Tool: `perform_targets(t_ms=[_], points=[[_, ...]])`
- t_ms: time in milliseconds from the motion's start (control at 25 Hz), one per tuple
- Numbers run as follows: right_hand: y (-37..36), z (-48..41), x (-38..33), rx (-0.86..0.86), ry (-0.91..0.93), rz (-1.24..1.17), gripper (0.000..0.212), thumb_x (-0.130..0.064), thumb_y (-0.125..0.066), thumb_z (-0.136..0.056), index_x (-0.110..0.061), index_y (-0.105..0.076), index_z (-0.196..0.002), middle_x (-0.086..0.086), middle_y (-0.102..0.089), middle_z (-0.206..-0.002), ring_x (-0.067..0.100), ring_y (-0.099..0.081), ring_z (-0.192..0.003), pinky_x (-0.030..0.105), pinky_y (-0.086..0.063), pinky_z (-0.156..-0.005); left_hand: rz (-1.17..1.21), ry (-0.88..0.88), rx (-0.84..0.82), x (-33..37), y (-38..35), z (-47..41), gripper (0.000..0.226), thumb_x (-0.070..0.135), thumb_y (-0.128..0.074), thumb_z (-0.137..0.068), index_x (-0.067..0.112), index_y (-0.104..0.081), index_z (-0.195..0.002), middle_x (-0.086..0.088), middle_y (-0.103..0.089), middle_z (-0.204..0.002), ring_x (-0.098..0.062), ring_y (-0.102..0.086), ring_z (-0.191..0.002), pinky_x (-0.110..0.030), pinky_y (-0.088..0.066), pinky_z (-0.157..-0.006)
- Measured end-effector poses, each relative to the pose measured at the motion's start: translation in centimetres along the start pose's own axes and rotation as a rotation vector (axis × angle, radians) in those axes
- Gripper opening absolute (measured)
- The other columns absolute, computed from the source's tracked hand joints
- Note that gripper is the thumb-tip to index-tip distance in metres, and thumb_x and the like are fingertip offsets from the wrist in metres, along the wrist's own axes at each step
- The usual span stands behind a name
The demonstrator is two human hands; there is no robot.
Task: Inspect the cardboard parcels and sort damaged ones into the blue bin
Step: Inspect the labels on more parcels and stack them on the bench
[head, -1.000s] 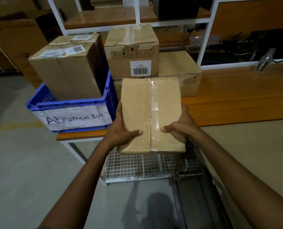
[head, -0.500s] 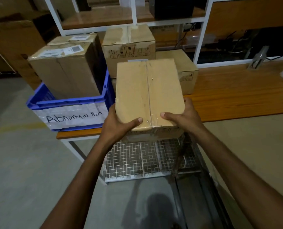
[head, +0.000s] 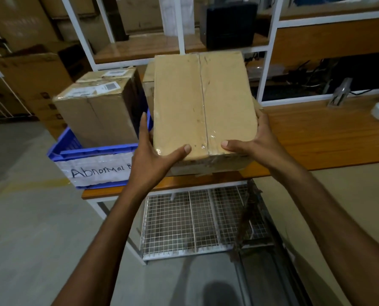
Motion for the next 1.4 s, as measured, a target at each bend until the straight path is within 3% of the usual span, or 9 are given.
perform_targets(t_ms=[120, 240, 320, 520, 720, 1000, 1160, 1280, 1400], points=[[1.4, 0.4, -1.9, -0.067, 0.121, 0.034, 0.129, -0.044, -0.093, -0.057, -0.038, -0.015, -0.161, -0.022, -0.036, -0.146, 0.012, -0.039, -0.137, 0.035, -0.043, -0.109, 0.013, -0.110, -0.060, 1.0, 0.9, -0.5, 0.125, 0.042, -0.091, -0.075, 0.036, -0.006, -0.168, 0.031, -0.032, -0.158, 0.013, -0.042, -0.138, -0.013, -0.042, -0.110], [1.8, 0.3, -2.8, 0.056, 0.192, 0.114, 0.095, -0.053, -0.091, -0.067, -0.046, -0.043, -0.149, -0.016, -0.044, -0.151, 0.015, -0.044, -0.137, 0.048, -0.050, -0.108, 0.062, -0.141, 0.085, 1.5, 1.5, -0.8, 0.089, 0.047, -0.088, -0.082, 0.039, -0.039, -0.155, 0.015, -0.050, -0.154, -0.007, -0.056, -0.135, -0.038, -0.056, -0.107], [1.6, 0.4, -2.4, 0.108, 0.171, 0.112, 0.081, -0.060, -0.087, -0.068, -0.049, -0.050, -0.139, -0.015, -0.052, -0.143, 0.016, -0.052, -0.130, 0.051, -0.056, -0.100, 0.078, -0.130, 0.120, 2.1, 1.4, -0.8, 0.078, 0.048, -0.086, -0.083, 0.040, -0.044, -0.148, 0.006, -0.057, -0.148, -0.009, -0.064, -0.126, -0.041, -0.061, -0.099], [0.9, 0.7, -2.1, 0.208, 0.116, 0.033, 0.099, -0.050, -0.091, -0.070, -0.037, -0.034, -0.150, -0.005, -0.054, -0.144, 0.019, -0.056, -0.126, 0.046, -0.055, -0.101, -0.019, -0.150, 0.122, 3.0, 1.1, -0.5, 0.103, 0.051, -0.090, -0.078, 0.043, -0.027, -0.159, 0.011, -0.051, -0.155, -0.009, -0.054, -0.136, -0.026, -0.048, -0.102], [0.7, -0.3, -2.8, 0.101, 0.109, -0.039, 0.084, -0.034, -0.091, -0.074, -0.035, -0.047, -0.145, -0.018, -0.066, -0.119, 0.004, -0.063, -0.111, 0.038, -0.058, -0.093, 0.095, 0.106, 0.167, 1.2, 0.4, -0.8, 0.098, 0.058, -0.088, -0.076, 0.025, -0.032, -0.149, 0.004, -0.064, -0.138, -0.016, -0.063, -0.126, -0.041, -0.052, -0.106], [-1.1, -2.1, 0.2, 0.109, -0.008, -0.025, 0.107, -0.026, -0.095, -0.070, -0.029, -0.028, -0.153, -0.008, -0.054, -0.136, 0.020, -0.054, -0.126, 0.051, -0.049, -0.110, 0.083, 0.046, -0.001, -0.1, -0.5, -2.1, 0.104, 0.034, -0.094, -0.076, 0.030, -0.030, -0.158, 0.018, -0.057, -0.141, 0.001, -0.059, -0.125, -0.026, -0.049, -0.107], [-1.8, -3.2, 0.2, 0.074, -0.016, -0.021, 0.112, -0.026, -0.096, -0.070, -0.031, -0.021, -0.153, -0.007, -0.047, -0.139, 0.019, -0.047, -0.130, 0.048, -0.045, -0.113, 0.072, 0.097, -0.089, -0.5, 0.2, -4.0, 0.114, 0.032, -0.094, -0.076, 0.021, -0.017, -0.159, 0.009, -0.047, -0.148, -0.012, -0.051, -0.135, -0.032, -0.045, -0.114], [-1.6, -3.6, 0.5, 0.069, 0.009, -0.019, 0.118, -0.030, -0.096, -0.070, -0.034, -0.019, -0.159, -0.009, -0.045, -0.145, 0.015, -0.046, -0.131, 0.045, -0.045, -0.112, 0.026, 0.018, -0.269, -1.0, 0.4, -4.3, 0.121, 0.028, -0.095, -0.076, 0.035, -0.010, -0.162, 0.018, -0.046, -0.152, 0.007, -0.051, -0.133, -0.017, -0.049, -0.106], [-1.6, -3.3, 0.7, -0.045, 0.003, 0.007, 0.134, -0.025, -0.097, -0.067, -0.039, -0.005, -0.163, -0.012, -0.039, -0.149, 0.013, -0.043, -0.131, 0.037, -0.044, -0.107, 0.036, -0.020, -0.212, -1.6, 0.3, -3.9, 0.115, 0.028, -0.093, -0.079, 0.038, -0.015, -0.163, 0.020, -0.049, -0.151, 0.009, -0.053, -0.131, -0.013, -0.052, -0.098]])
Point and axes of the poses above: each hand's wrist, its own z-axis away from the middle knuckle, its own y-axis out of the back of the hand, x = y × z, the point moved 3 cm from there along -z, towards the middle knuckle
